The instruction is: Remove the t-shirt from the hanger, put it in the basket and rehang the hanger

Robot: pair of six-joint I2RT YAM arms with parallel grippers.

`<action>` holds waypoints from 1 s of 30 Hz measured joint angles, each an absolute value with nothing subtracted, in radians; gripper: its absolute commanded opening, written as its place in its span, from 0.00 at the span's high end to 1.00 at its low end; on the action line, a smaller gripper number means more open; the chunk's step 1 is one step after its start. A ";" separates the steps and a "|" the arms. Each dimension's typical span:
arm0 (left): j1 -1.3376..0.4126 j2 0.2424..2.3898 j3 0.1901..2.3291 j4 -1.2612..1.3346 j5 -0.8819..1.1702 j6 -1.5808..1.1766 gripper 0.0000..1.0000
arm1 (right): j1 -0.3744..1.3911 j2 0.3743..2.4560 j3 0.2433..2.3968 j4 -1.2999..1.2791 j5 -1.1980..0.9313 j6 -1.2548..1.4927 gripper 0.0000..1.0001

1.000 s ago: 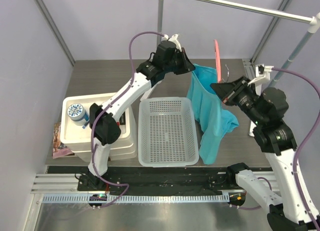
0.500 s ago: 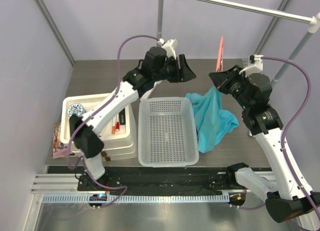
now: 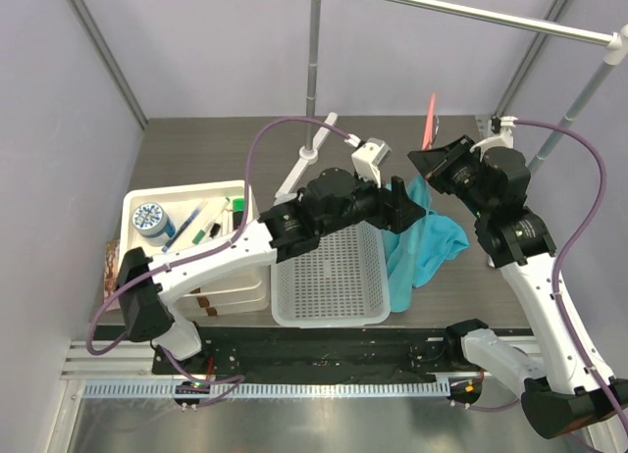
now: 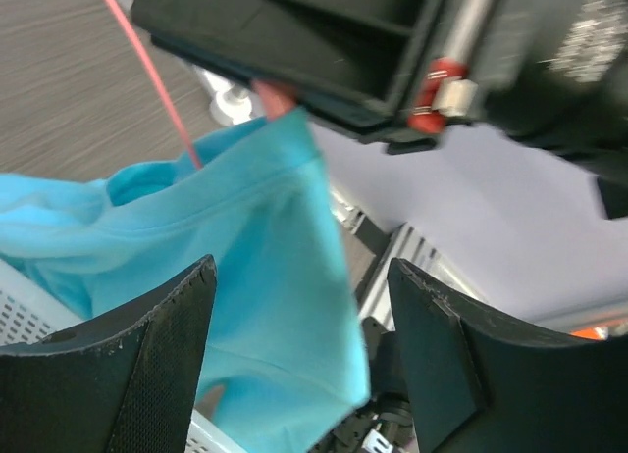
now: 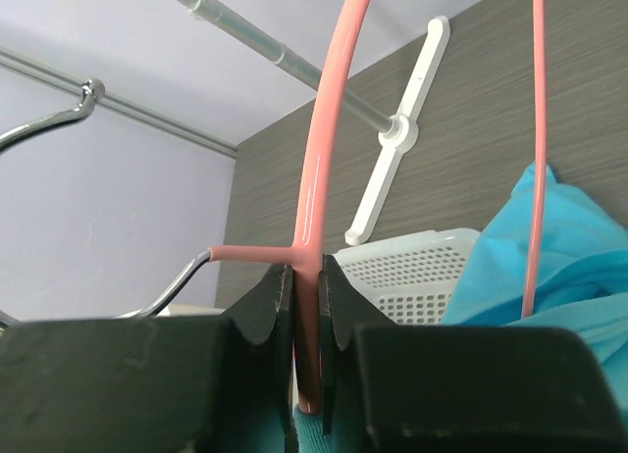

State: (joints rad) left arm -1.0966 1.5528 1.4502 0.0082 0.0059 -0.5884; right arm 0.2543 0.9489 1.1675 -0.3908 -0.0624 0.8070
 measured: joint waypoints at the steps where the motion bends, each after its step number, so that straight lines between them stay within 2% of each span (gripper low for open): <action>1: -1.099 1.566 1.448 0.008 -0.012 -0.587 0.32 | 0.254 0.941 1.164 -0.396 -0.063 0.821 0.99; 6: -1.121 1.588 1.441 0.014 -0.072 -0.571 0.38 | 0.254 0.892 1.155 -0.416 -0.065 0.875 0.99; 9: -1.133 1.588 1.441 0.038 -0.074 -0.567 0.48 | 0.254 0.864 1.139 -0.419 -0.064 0.913 0.99; 12: -1.133 1.591 1.441 0.068 -0.051 -0.585 0.77 | 0.254 0.855 1.127 -0.421 -0.062 0.947 0.99; 13: -1.133 1.594 1.441 0.085 -0.036 -0.593 0.98 | 0.254 0.858 1.126 -0.421 -0.062 0.954 0.95; 17: -1.131 1.604 1.441 0.100 -0.016 -0.644 1.00 | 0.246 0.861 1.122 -0.413 -0.049 0.962 0.76; 18: -1.124 1.604 1.441 0.097 -0.010 -0.646 1.00 | 0.244 0.861 1.122 -0.408 -0.050 0.960 0.66; 20: -1.123 1.604 1.441 0.091 -0.004 -0.645 1.00 | 0.245 0.859 1.122 -0.412 -0.067 0.949 0.58; 21: -1.124 1.604 1.441 0.091 -0.003 -0.643 1.00 | 0.247 0.855 1.122 -0.422 -0.081 0.936 0.47; 24: -1.122 1.604 1.450 0.077 -0.002 -0.643 1.00 | 0.247 0.836 1.121 -0.447 -0.126 0.884 0.43; 30: -1.122 1.597 1.448 0.056 0.055 -0.678 1.00 | 0.251 0.781 1.116 -0.463 -0.192 0.786 0.43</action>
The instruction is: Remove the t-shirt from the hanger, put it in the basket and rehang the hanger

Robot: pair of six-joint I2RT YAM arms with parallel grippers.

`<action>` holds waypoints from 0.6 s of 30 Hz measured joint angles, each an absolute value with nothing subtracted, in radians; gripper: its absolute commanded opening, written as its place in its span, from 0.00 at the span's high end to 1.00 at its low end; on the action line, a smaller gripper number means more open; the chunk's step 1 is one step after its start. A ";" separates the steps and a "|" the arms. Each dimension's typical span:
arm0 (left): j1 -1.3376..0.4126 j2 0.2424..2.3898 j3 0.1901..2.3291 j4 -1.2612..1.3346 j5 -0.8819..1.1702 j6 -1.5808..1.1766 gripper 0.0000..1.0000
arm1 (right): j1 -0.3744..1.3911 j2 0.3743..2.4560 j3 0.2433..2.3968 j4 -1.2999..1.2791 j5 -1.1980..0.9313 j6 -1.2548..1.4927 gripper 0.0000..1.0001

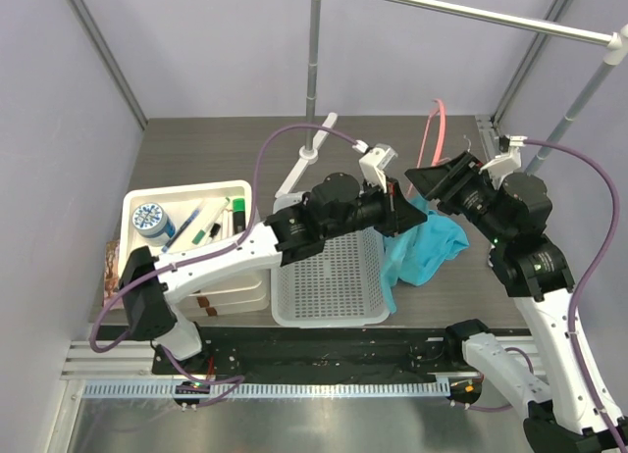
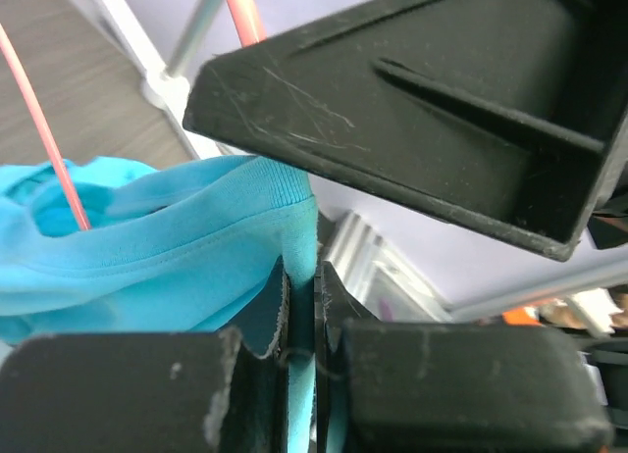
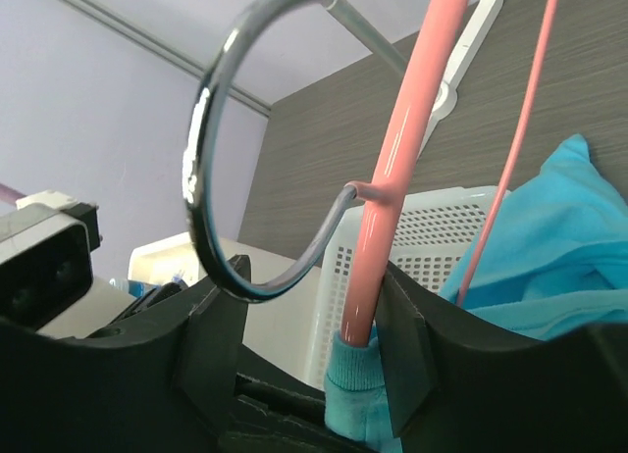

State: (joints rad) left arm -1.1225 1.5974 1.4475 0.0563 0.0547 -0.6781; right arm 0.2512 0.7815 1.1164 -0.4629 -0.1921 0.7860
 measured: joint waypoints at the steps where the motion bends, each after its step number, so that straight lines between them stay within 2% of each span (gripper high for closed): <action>1: -1.122 1.594 1.443 0.061 0.065 -0.689 1.00 | 0.252 0.773 1.115 -0.466 -0.193 0.776 0.44; 8: -1.106 1.528 1.339 0.143 0.133 -0.793 1.00 | 0.252 0.715 1.097 -0.468 -0.187 0.754 0.51; 12: -1.094 1.515 1.298 0.200 0.175 -0.857 1.00 | 0.252 0.647 1.032 -0.420 -0.175 0.765 0.59; 16: -1.090 1.515 1.278 0.277 0.212 -0.918 1.00 | 0.251 0.627 1.005 -0.366 -0.176 0.802 0.62; 18: -1.085 1.515 1.273 0.304 0.223 -0.942 1.00 | 0.251 0.637 0.995 -0.324 -0.187 0.831 0.66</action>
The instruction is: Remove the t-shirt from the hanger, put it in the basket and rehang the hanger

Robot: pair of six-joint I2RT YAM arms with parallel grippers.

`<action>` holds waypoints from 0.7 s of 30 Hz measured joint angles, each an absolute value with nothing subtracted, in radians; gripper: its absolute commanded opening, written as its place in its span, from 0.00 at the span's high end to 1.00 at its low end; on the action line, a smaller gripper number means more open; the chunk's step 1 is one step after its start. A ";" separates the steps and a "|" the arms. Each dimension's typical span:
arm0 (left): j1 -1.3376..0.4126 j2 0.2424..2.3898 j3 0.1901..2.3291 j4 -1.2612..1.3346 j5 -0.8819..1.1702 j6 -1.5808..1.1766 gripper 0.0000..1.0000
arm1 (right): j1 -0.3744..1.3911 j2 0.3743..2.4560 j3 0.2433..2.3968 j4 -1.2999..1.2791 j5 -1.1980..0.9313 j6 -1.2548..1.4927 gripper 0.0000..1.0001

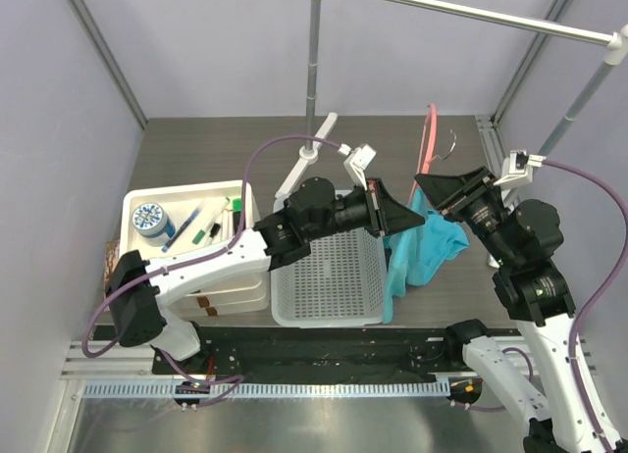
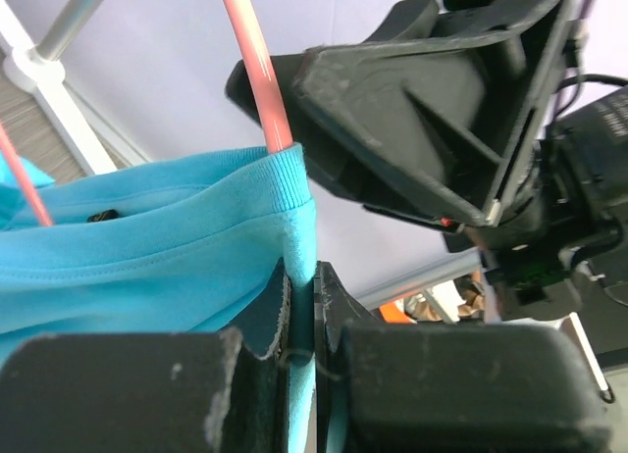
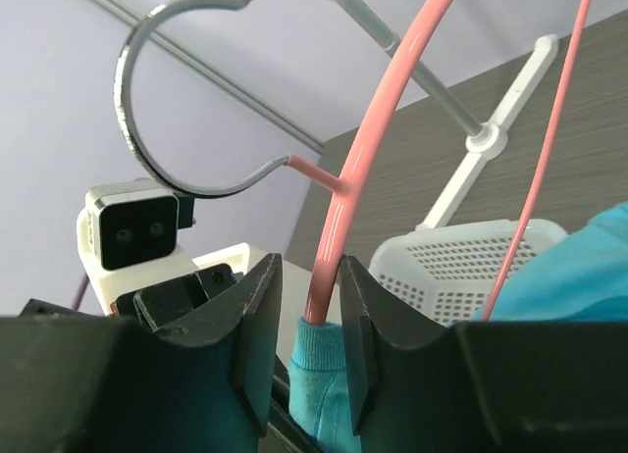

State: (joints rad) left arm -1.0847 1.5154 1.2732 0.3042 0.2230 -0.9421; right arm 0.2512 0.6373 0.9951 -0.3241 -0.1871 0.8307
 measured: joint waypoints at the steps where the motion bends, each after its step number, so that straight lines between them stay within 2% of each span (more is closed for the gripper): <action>1: -1.081 1.515 1.273 0.313 0.229 -0.950 1.00 | 0.251 0.643 0.988 -0.305 -0.194 0.844 0.67; 12: -1.080 1.515 1.258 0.344 0.289 -0.988 1.00 | 0.252 0.689 0.926 -0.216 -0.278 0.949 0.68; 16: -1.082 1.516 1.258 0.335 0.303 -0.990 1.00 | 0.252 0.716 0.925 -0.196 -0.296 0.973 0.84; 18: -1.081 1.524 1.258 0.333 0.313 -0.984 1.00 | 0.255 0.723 0.925 -0.186 -0.307 1.000 0.97; 21: -1.087 1.540 1.259 0.337 0.319 -0.978 1.00 | 0.259 0.725 0.925 -0.196 -0.319 1.023 0.99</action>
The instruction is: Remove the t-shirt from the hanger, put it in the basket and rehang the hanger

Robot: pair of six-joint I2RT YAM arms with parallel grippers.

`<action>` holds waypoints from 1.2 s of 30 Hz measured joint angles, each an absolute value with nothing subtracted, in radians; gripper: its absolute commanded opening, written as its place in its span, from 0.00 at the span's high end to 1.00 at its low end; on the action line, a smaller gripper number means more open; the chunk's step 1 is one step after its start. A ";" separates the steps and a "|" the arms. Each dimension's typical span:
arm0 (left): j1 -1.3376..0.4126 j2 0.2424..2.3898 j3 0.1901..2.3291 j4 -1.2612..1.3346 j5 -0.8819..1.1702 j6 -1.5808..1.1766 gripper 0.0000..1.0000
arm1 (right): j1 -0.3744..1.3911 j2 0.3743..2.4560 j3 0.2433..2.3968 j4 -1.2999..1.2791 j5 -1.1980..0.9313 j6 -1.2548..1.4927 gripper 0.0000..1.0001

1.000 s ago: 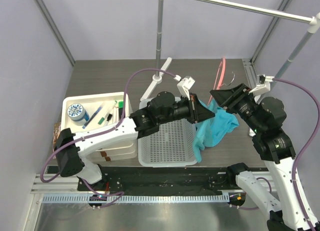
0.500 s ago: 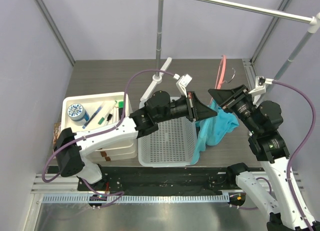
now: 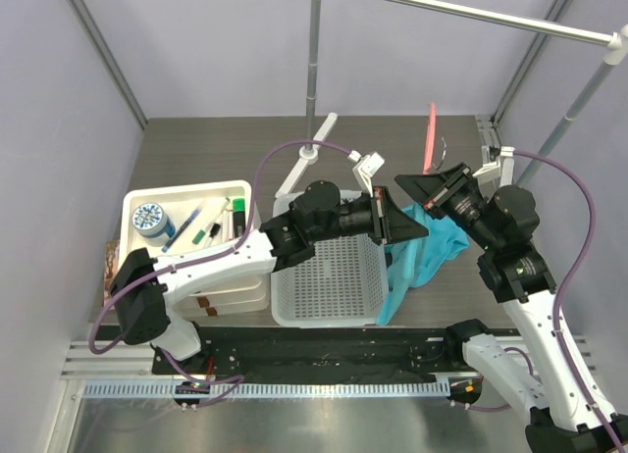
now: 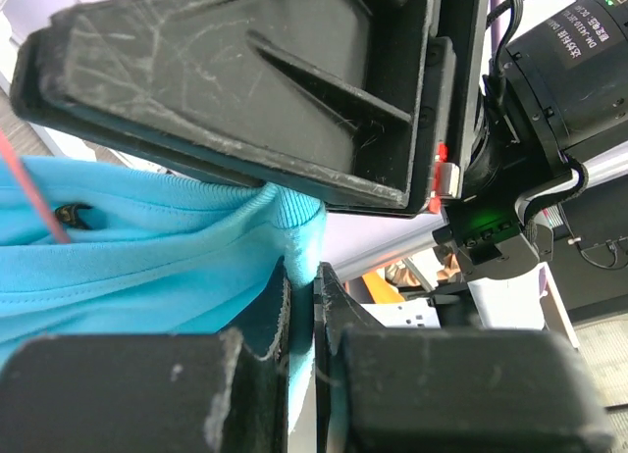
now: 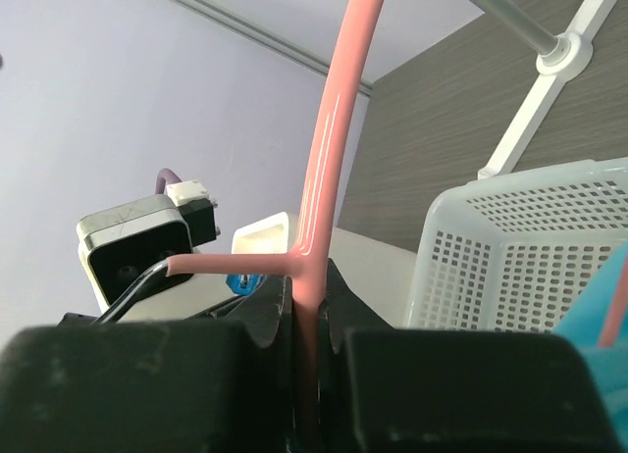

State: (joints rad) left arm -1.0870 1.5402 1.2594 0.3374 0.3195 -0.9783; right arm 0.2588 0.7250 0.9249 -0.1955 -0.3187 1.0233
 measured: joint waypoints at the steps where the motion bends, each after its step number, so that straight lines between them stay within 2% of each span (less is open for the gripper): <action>1: -1.088 1.543 1.261 0.340 0.320 -0.978 1.00 | 0.259 0.724 0.925 -0.199 -0.317 1.026 0.99; 16: -1.106 1.541 1.299 0.264 0.303 -0.925 1.00 | 0.260 0.665 0.918 -0.241 -0.263 1.034 0.99; 19: -1.106 1.539 1.299 0.255 0.296 -0.920 0.92 | 0.260 0.662 0.914 -0.242 -0.255 1.040 0.99; 22: -1.106 1.531 1.299 0.245 0.284 -0.910 0.71 | 0.262 0.661 0.913 -0.241 -0.249 1.049 0.99; 24: -1.107 1.514 1.290 0.226 0.276 -0.904 0.63 | 0.262 0.659 0.913 -0.241 -0.234 1.045 0.99; 31: -1.111 1.439 1.269 0.206 0.258 -0.887 0.53 | 0.258 0.660 0.913 -0.241 -0.200 1.052 0.99; 36: -1.114 1.488 1.293 0.204 0.265 -0.886 0.54 | 0.258 0.660 0.913 -0.241 -0.200 1.055 0.99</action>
State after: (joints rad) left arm -1.1137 1.4883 1.2934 0.2043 0.2653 -0.8864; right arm 0.2577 0.6598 0.9134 -0.2405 -0.2001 1.0550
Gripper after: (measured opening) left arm 0.468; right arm 0.136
